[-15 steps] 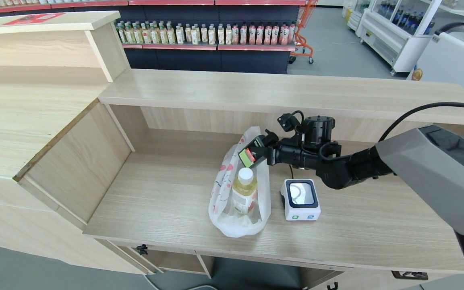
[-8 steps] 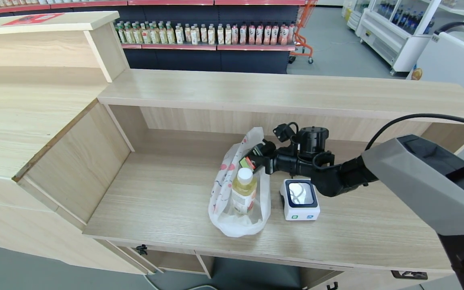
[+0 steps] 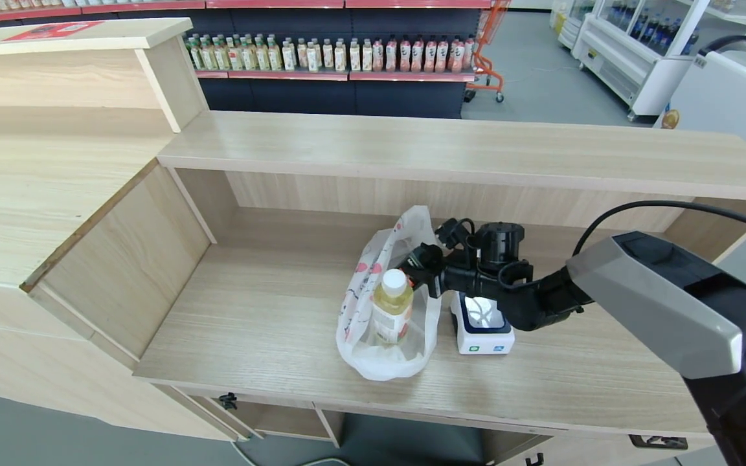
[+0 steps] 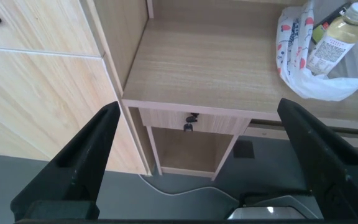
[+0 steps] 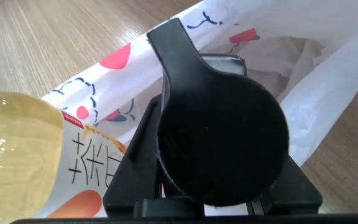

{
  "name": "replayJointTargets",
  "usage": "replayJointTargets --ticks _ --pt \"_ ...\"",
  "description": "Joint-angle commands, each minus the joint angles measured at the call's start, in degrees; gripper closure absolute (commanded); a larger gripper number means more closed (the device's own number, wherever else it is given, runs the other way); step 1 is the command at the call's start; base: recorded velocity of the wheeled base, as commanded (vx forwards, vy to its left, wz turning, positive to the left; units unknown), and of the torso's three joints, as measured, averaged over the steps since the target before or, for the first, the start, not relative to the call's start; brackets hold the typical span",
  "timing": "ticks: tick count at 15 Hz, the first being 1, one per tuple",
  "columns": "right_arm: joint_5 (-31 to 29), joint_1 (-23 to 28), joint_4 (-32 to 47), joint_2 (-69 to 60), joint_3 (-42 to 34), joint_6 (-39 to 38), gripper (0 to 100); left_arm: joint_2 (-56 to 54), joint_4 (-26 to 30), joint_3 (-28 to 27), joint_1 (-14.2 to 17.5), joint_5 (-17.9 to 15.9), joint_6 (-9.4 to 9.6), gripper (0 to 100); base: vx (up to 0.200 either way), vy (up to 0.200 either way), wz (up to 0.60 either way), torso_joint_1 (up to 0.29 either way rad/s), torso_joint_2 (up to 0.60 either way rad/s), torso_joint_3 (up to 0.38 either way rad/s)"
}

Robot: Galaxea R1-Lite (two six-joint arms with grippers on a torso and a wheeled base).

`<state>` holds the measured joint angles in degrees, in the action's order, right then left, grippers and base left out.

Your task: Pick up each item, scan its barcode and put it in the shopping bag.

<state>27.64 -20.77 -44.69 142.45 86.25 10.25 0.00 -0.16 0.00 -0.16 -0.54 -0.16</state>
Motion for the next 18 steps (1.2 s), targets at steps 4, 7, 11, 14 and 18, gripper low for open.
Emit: replayJointTargets --ticks 4,7,11,14,18 --pt "0.14 -0.06 -0.66 0.99 -0.20 0.21 100 0.00 -0.02 0.00 -0.02 0.01 -0.02 0 0.000 0.000 0.00 0.000 0.00 0.000" --pt "0.14 -0.23 -2.15 1.08 -0.29 0.65 0 0.09 -0.02 0.00 -0.02 0.01 -0.02 0 0.000 0.000 0.00 0.000 0.00 0.000" --pt "0.23 1.35 -2.42 -7.27 -4.60 -1.73 0 0.09 -0.02 0.00 -0.02 0.01 -0.02 0 0.000 0.000 0.00 0.000 0.00 0.000" --pt "0.75 3.99 -1.98 -19.49 -13.21 -7.09 0 0.09 -0.02 0.00 -0.02 0.01 -0.02 0 0.000 0.000 0.00 0.000 0.00 0.000" --pt "3.39 7.59 -1.36 -38.12 -27.19 -13.42 0 0.09 -0.02 0.00 -0.02 0.01 -0.02 0 0.000 0.000 0.00 0.000 0.00 0.000"
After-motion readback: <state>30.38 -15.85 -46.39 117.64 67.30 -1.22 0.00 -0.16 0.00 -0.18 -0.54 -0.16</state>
